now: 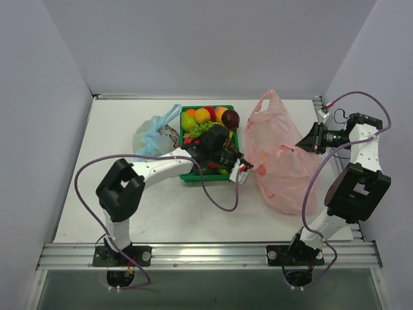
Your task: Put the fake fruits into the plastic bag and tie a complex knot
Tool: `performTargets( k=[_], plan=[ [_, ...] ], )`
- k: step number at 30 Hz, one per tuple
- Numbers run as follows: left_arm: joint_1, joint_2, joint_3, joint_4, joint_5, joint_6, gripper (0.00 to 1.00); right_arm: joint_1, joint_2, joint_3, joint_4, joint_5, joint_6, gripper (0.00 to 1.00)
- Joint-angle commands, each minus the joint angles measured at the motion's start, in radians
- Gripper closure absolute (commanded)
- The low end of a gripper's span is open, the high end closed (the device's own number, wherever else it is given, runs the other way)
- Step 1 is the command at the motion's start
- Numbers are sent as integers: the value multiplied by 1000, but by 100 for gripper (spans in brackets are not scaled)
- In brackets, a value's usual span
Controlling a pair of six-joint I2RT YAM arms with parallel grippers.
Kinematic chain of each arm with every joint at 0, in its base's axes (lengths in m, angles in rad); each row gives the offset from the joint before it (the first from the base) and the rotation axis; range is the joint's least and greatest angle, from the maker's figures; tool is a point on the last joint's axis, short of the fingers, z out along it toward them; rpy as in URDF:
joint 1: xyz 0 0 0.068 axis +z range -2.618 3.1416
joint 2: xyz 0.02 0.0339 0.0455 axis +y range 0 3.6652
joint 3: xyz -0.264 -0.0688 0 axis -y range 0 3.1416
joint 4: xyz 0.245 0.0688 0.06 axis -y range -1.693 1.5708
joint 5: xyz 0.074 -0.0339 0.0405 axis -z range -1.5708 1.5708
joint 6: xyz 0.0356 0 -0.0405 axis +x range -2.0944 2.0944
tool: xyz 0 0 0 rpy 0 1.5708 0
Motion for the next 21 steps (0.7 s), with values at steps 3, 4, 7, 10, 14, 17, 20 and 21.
performTargets(
  k=[3,4,7,10,14,17,20,21],
  plan=[
    [11,-159,-82,-447,55,395,100,-4,-62,65,155,204,155,100],
    [13,-163,-106,-479,23,415,100,-4,-68,60,164,220,156,100],
    [21,-159,-123,-511,-17,452,100,28,-105,11,181,275,144,100],
    [14,-165,-114,-508,-31,414,67,69,-160,-53,189,298,113,100],
    [5,-195,-9,-487,-15,58,9,132,-228,-110,215,350,81,100],
    [21,-264,5,-420,-31,-247,3,165,-268,-135,239,392,81,100],
    [36,-350,-19,-309,-114,-504,3,180,-291,-133,241,415,98,100],
    [48,-366,-27,-301,-149,-540,2,185,-298,-132,244,421,103,100]
  ],
)
